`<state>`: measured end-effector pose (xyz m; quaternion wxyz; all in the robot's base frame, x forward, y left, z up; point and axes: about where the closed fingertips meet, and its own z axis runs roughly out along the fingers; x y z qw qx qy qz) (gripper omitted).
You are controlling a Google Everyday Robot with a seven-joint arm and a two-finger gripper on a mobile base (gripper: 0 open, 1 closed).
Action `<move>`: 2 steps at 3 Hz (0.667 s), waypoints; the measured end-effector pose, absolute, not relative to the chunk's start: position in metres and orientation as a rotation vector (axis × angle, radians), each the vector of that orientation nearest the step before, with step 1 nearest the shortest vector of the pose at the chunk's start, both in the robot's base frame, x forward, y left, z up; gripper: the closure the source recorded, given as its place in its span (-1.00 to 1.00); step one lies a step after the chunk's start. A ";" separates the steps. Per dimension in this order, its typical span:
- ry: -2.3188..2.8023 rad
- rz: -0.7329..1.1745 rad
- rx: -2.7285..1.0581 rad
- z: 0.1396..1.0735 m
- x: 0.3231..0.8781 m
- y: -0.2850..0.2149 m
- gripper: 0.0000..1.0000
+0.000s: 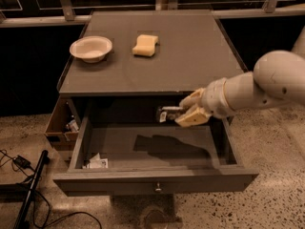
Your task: Pick rxbar chocolate from top drawer and place on counter
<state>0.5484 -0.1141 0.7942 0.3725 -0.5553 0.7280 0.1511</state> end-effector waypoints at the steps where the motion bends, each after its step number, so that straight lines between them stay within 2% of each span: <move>1: 1.851 0.337 -1.415 0.836 0.560 -0.113 1.00; 2: 1.836 0.289 -1.399 0.863 0.583 -0.116 1.00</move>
Offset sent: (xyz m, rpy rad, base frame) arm 0.0650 -0.0094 0.1039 -0.0356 -0.1277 -0.0681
